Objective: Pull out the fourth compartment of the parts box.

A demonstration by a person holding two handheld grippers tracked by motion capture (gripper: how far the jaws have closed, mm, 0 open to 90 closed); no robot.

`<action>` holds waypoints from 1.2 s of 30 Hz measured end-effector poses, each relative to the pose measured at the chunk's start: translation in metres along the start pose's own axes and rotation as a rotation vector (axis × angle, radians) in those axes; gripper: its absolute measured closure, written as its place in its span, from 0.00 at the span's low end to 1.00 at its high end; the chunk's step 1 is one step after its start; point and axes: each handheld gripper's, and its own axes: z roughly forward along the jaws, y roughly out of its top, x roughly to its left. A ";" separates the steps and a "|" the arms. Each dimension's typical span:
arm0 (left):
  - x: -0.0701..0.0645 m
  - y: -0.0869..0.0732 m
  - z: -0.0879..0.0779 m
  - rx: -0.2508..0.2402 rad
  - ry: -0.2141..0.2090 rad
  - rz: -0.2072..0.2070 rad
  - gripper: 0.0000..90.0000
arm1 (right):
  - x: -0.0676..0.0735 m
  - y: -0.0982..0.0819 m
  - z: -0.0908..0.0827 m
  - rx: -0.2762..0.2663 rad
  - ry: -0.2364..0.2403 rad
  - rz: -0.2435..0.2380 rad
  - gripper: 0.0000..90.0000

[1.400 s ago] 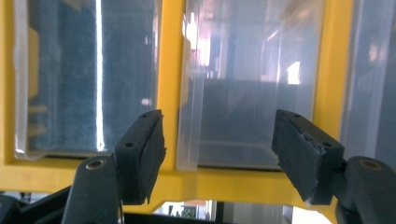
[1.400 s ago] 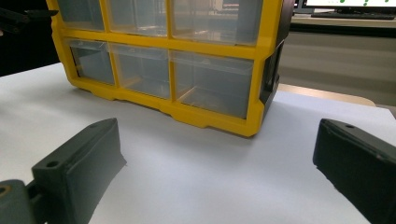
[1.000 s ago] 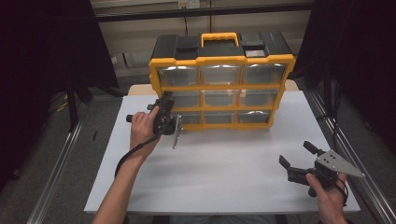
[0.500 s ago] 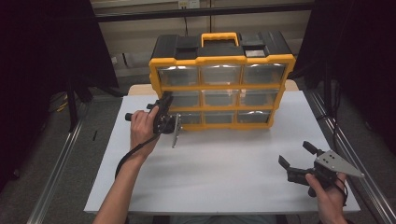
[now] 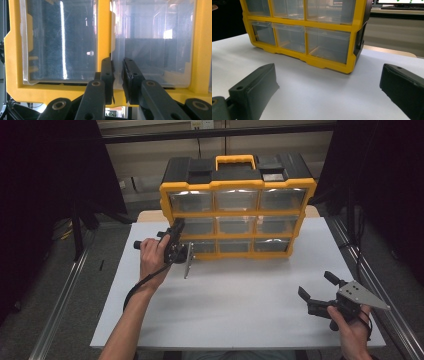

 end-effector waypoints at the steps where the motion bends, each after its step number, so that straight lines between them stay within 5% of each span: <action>1: 0.002 0.001 -0.002 0.028 -0.003 0.038 0.89 | 0.000 0.000 0.000 -0.001 -0.001 -0.002 0.01; 3: 0.001 0.000 -0.001 -0.001 0.009 0.002 0.89 | 0.000 0.000 0.001 -0.001 0.005 -0.003 0.01; 6: 0.000 0.001 -0.002 0.003 0.024 0.005 0.89 | 0.000 0.001 0.001 -0.014 -0.005 -0.003 0.00; 7: 0.003 0.001 -0.004 0.033 0.022 0.045 0.89 | 0.000 0.001 0.000 -0.019 -0.001 -0.005 0.00; 15: -0.003 -0.001 -0.003 -0.005 0.048 0.003 0.89 | 0.000 0.001 -0.001 -0.023 -0.007 -0.005 0.00; 16: -0.001 0.001 -0.005 0.022 0.032 0.018 0.89 | 0.000 0.000 -0.001 -0.022 -0.006 -0.002 0.00; 36: -0.001 0.003 -0.012 0.019 0.040 0.016 0.89 | -0.004 -0.003 0.000 -0.002 0.000 0.039 0.00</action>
